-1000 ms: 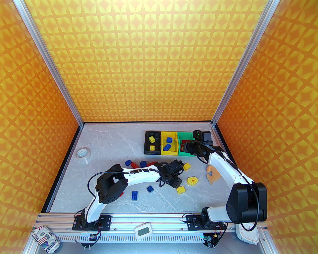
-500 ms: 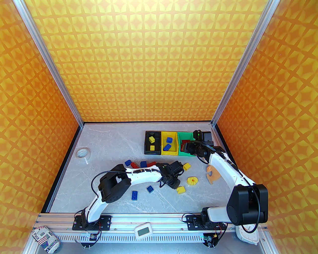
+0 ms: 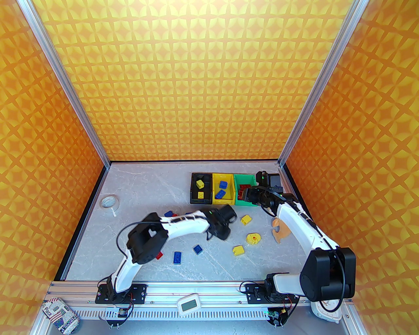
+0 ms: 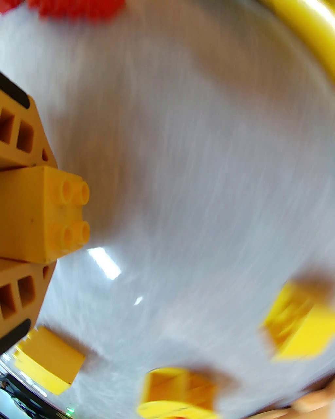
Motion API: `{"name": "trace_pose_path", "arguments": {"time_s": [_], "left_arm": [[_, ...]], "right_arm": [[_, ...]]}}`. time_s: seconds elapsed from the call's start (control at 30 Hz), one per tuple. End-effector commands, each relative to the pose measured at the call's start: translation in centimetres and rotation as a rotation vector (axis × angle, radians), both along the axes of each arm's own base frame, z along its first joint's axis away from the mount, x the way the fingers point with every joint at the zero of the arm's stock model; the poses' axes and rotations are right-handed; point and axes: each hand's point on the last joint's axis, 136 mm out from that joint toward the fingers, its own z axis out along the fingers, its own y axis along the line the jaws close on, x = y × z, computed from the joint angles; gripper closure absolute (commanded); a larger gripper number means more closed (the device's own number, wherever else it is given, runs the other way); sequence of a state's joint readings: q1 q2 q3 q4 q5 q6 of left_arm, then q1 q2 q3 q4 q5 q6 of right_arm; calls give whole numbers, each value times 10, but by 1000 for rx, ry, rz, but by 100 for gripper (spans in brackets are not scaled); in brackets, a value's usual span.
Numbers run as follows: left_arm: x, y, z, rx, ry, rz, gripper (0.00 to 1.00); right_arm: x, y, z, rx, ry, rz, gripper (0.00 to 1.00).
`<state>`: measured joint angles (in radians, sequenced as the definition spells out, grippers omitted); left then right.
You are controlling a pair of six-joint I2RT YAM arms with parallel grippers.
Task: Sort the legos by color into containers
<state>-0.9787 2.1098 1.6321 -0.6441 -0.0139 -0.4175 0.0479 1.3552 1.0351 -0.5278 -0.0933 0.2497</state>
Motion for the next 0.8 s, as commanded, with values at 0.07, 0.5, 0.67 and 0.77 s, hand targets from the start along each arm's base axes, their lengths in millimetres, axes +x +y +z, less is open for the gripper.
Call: {"name": "trace_pose_path", "arguments": {"time_s": [0.07,0.5,0.67,0.77], "left_arm": [[58,37,67,-55,-122,127,63],[162,69,85,-90,-218,226,63],[192,68,87,-150,-211,231,59],[204,63,88,-176,-211,217,53]], "right_arm": [[-14,-5,-9,-26,26,-1,43],[-33,37,-19,48,31,86,46],[-41,59,-32,68,55,116,47],[-46,69,-37,77,60,132,46]]}}
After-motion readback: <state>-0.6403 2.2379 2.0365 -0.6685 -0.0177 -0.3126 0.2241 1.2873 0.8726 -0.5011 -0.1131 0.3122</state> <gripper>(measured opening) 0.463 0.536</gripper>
